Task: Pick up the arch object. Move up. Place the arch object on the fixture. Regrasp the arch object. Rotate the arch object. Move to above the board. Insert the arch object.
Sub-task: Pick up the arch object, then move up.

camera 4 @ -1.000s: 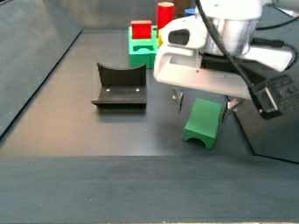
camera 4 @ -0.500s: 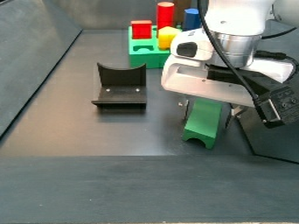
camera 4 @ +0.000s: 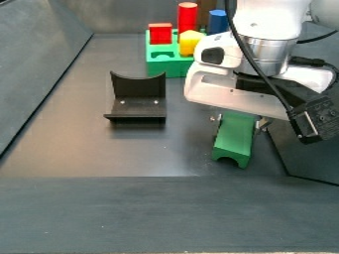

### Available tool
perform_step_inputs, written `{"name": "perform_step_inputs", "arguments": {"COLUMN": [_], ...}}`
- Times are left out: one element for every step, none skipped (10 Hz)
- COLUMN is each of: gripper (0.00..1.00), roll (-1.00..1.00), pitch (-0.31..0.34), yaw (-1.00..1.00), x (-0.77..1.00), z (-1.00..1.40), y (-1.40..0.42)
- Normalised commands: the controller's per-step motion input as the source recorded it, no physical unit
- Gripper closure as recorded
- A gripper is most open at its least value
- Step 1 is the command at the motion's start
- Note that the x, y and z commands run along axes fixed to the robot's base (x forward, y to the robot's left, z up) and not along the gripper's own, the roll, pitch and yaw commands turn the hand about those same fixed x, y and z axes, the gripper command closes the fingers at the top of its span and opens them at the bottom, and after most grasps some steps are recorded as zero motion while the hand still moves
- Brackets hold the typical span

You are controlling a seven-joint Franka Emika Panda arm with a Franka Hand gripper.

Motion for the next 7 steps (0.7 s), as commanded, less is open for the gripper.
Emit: {"name": "perform_step_inputs", "arguments": {"gripper": [1.00,1.00,1.00,1.00,1.00,1.00,1.00], "roll": [0.00,0.00,0.00,0.00,0.00,0.00,0.00], "pitch": [0.000,0.000,0.000,0.000,0.000,0.000,0.000], "yaw": [0.00,0.00,0.00,0.00,0.00,0.00,0.00], "x": [0.00,0.00,0.00,0.00,0.00,0.00,0.00], "z": [0.00,0.00,0.00,0.00,0.00,0.00,0.83], "y": [0.00,0.00,0.00,0.00,0.00,0.00,0.00]}}
